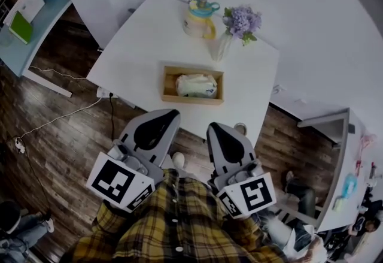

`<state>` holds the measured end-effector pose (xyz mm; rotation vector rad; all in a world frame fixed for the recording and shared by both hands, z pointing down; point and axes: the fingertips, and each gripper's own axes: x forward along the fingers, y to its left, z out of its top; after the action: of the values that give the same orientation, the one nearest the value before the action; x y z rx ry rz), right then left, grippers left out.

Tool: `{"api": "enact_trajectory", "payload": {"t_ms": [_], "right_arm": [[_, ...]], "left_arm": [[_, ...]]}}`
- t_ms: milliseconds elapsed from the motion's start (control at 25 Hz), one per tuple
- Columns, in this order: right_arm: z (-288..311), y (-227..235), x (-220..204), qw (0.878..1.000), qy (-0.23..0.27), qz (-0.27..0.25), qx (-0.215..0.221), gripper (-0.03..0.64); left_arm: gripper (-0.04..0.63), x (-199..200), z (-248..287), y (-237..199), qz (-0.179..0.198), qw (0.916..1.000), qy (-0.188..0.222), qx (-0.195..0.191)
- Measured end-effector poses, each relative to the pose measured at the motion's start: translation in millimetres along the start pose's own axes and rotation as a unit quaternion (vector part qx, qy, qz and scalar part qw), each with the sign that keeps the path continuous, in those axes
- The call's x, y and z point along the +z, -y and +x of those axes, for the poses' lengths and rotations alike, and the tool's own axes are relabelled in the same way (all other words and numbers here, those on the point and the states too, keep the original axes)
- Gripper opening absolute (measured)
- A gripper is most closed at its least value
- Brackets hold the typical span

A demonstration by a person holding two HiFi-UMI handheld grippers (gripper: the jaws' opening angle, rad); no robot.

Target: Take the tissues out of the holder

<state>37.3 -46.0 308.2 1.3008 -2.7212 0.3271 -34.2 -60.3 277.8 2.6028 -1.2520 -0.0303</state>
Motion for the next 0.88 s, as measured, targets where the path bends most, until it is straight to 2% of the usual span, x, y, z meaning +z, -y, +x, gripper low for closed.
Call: {"api": "enact_trajectory", "payload": {"t_ms": [240, 520, 880], "right_arm": [[31.1, 21.6, 5.6, 1.000, -0.005, 0.008, -0.017, 0.011], [73.9, 48.5, 26.9, 0.998, 0.006, 0.010, -0.061, 0.011], [120.9, 78.5, 45.7, 0.991, 0.025, 0.019, -0.127, 0.011]], "left_arm": [[0.011, 6.3, 30.2, -28.1, -0.001, 0.9998, -0.011, -0.014], [0.011, 24.6, 73.4, -65.9, 0.004, 0.9980, -0.018, -0.060], [0.011, 39.8, 113.0, -105.3, 0.026, 0.9913, -0.037, -0.124]]}}
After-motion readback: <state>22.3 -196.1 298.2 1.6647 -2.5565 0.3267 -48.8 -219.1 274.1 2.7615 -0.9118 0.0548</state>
